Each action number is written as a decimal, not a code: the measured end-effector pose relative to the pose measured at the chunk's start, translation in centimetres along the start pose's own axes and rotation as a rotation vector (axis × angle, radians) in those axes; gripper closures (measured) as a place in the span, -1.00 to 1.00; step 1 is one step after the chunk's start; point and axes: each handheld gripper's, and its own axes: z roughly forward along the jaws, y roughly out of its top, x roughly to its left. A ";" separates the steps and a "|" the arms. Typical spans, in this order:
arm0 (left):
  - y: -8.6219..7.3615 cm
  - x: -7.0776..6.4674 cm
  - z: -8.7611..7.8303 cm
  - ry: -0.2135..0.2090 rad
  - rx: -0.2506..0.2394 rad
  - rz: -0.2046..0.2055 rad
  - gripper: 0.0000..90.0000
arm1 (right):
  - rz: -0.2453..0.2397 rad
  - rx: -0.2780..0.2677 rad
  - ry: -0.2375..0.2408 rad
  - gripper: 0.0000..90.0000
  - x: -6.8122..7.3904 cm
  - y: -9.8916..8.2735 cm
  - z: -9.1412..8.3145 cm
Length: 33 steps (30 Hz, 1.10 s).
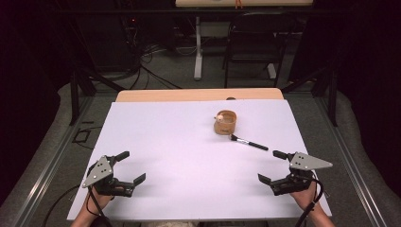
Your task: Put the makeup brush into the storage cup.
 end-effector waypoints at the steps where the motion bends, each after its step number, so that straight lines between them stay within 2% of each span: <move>1: 0.0 0.0 0.0 0.000 -0.001 0.001 -1.00 | 0.000 0.001 0.001 -1.00 0.0 0.0 0.0; 8: 0.0 0.0 -0.1 0.000 -0.004 -0.001 -0.99 | -0.005 -0.003 0.005 -1.00 -0.2 0.1 0.3; 16: 0.0 -0.1 0.1 -0.007 -0.001 -0.003 -0.99 | -0.009 0.020 0.004 -1.00 -0.8 0.1 0.9; 22: 0.0 0.0 0.1 -0.010 -0.004 -0.005 -0.99 | -0.012 0.007 0.002 -1.00 -1.4 0.4 1.3; 33: 0.0 0.0 0.2 -0.014 0.002 -0.003 -0.99 | -0.014 0.019 -0.006 -1.00 -2.5 0.6 2.4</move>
